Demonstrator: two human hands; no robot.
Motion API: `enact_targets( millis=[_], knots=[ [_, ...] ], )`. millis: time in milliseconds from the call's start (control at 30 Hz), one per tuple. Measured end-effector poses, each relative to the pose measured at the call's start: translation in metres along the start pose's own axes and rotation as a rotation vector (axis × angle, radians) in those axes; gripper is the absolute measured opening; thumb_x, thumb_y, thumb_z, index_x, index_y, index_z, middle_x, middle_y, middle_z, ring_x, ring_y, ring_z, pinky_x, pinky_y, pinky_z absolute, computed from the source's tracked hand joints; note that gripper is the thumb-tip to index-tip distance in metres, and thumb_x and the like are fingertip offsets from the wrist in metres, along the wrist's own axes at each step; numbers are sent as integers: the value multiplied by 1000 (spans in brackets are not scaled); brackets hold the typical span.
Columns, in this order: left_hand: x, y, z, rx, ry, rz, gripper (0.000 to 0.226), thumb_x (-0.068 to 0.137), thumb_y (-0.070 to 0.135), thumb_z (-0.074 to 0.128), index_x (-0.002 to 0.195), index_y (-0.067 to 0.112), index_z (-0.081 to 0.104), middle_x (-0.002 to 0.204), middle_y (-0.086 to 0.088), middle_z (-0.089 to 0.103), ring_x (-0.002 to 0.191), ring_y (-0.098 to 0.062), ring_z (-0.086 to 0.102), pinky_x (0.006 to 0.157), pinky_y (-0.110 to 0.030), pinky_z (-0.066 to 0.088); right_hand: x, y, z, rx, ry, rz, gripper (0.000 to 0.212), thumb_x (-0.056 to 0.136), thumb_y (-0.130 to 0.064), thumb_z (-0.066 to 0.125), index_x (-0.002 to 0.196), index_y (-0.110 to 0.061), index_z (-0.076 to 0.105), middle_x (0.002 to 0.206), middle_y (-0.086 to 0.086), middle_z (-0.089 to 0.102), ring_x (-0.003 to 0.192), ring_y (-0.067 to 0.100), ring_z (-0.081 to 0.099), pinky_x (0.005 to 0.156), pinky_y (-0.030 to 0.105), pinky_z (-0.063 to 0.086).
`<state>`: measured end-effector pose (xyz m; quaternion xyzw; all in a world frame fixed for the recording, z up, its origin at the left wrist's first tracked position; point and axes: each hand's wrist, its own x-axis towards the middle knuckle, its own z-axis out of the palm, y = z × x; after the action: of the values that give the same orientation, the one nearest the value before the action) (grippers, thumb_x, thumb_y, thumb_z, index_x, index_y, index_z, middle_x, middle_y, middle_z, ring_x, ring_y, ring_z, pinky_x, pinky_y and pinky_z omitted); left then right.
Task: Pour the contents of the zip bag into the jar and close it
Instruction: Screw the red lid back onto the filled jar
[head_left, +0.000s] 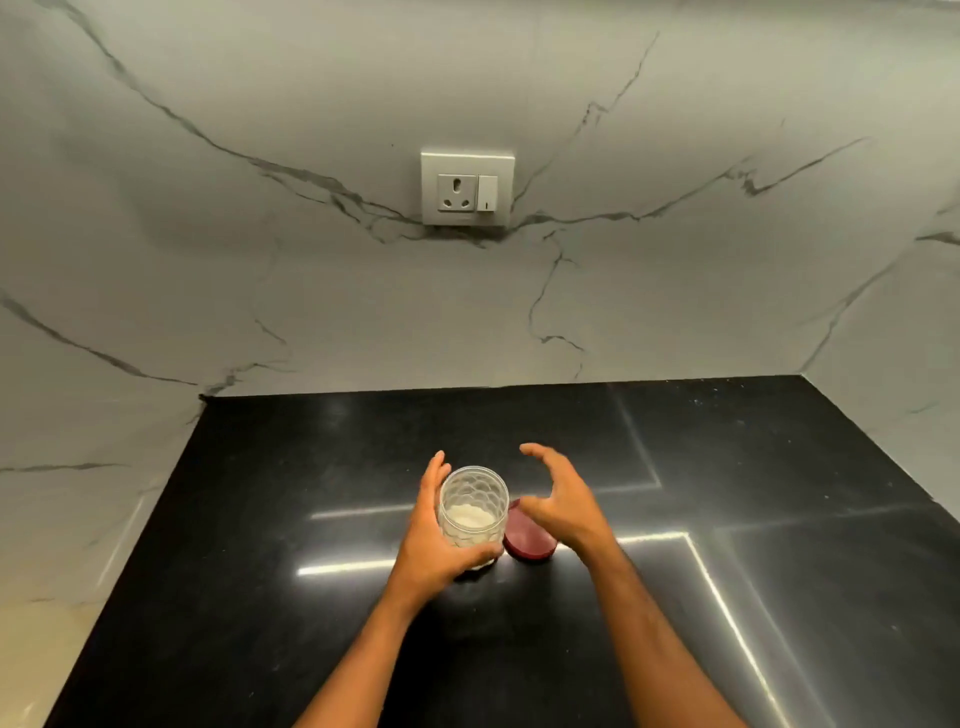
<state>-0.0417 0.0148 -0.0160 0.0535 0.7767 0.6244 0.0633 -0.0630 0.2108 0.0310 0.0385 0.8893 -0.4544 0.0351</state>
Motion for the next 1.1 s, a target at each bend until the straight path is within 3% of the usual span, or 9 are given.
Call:
enact_targets(
  millis=[67, 100, 200, 267, 433, 533, 667, 833, 1100],
  knots=[
    [2, -7, 5, 10, -12, -9, 136, 52, 22, 98, 149, 56, 9, 146, 12, 46, 125, -11, 58, 96, -32, 55, 1, 17, 12, -103, -80, 57, 83, 67, -24, 68, 145, -23, 40, 150, -2, 41, 140, 17, 36, 115, 32, 32],
    [3, -10, 6, 20, -9, -13, 136, 52, 22, 97, 148, 57, 8, 141, 13, 50, 121, -9, 60, 94, -31, 56, 1, 25, 18, -166, -107, 83, 90, 63, -32, 68, 147, -25, 35, 153, -1, 38, 142, 19, 33, 116, 36, 31],
    [9, -17, 8, 56, 6, 19, 134, 52, 26, 98, 151, 49, 10, 135, 23, 50, 123, 12, 50, 98, -11, 43, 5, 45, 31, -402, -157, 141, 105, 62, -45, 78, 151, -32, 23, 158, -2, 26, 147, 24, 23, 117, 46, 26],
    [12, -18, 9, 54, 11, 21, 127, 53, 24, 97, 151, 42, 18, 134, 25, 50, 122, 15, 48, 95, -5, 41, 6, 49, 35, -495, -143, 145, 107, 65, -46, 81, 152, -32, 20, 158, -3, 26, 146, 26, 21, 116, 45, 24],
    [18, -20, 12, 100, 66, 1, 86, 50, 24, 95, 121, 41, 49, 118, 15, 66, 108, 9, 60, 86, -7, 46, 6, 50, 32, -578, -94, 87, 96, 67, -42, 79, 148, -30, 30, 149, -4, 42, 139, 23, 32, 112, 40, 28],
    [21, -21, 10, 106, 57, -20, 83, 48, 29, 96, 117, 39, 52, 113, 16, 67, 103, 12, 61, 84, -8, 48, 10, 42, 18, -439, 35, 51, 91, 63, -55, 79, 142, -32, 40, 141, -4, 49, 129, 21, 44, 107, 39, 36],
    [22, -19, 8, 104, 38, -44, 84, 46, 41, 93, 119, 39, 51, 115, 16, 66, 105, 7, 62, 91, -18, 52, 13, 11, -12, -39, 189, -6, 72, 73, -50, 78, 135, -29, 48, 127, -4, 49, 113, 15, 52, 88, 26, 47],
    [21, -17, 7, 100, 17, -39, 85, 51, 33, 94, 123, 41, 49, 119, 17, 64, 109, 8, 60, 89, -12, 49, 9, -26, -22, 276, 203, -104, 51, 70, -45, 82, 109, -26, 54, 110, -7, 59, 100, 14, 59, 79, 25, 54],
    [17, -14, 8, 85, 23, -25, 94, 53, 31, 94, 133, 39, 44, 123, 14, 64, 111, -4, 64, 92, -30, 58, -8, -13, 15, 193, 162, -343, 45, 65, -51, 83, 88, -19, 60, 124, -16, 58, 120, 4, 54, 92, 30, 55]
  ],
)
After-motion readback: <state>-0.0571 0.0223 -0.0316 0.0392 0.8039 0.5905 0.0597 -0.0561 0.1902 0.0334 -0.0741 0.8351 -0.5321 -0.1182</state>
